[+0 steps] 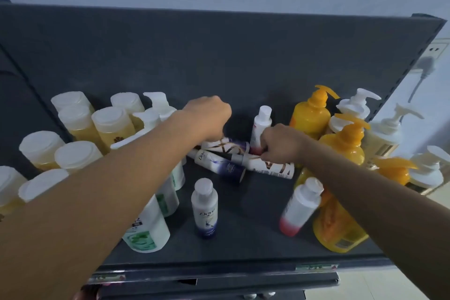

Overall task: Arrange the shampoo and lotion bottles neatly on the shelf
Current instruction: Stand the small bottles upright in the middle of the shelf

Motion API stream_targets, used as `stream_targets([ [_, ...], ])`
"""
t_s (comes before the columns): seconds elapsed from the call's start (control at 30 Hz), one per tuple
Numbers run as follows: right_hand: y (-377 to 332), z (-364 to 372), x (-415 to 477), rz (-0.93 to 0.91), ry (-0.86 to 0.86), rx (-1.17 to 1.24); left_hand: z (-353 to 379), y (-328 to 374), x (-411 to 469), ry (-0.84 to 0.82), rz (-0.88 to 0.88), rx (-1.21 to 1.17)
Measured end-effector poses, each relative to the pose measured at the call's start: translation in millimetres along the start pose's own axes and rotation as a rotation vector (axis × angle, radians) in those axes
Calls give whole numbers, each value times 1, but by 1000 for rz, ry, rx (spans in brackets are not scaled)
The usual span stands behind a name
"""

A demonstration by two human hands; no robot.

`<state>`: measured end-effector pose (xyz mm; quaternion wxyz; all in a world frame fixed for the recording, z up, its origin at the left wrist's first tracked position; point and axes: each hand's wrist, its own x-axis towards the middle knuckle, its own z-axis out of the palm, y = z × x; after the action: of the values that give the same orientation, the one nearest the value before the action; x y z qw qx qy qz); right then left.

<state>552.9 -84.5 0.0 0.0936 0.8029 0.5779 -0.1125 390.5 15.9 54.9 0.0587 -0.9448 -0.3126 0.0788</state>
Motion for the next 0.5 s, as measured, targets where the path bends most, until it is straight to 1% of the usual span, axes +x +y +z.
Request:
stream_targets([
  [0.1,-6,15,24,2,-42,-110,16,-6,31,-117,14,96],
  [0.23,-8,33,41,-91,-175,-247,38,-7,50,-225,35,175],
  [0.3,-11,37,45,-142,-198,-307,48,-6,54,-264,37,190],
  [0.4,-15,36,47,-207,-209,-349,60,-7,60,-296,27,215],
  [0.5,-20,34,49,-237,-246,-329,69,-9,68,-276,17,219],
])
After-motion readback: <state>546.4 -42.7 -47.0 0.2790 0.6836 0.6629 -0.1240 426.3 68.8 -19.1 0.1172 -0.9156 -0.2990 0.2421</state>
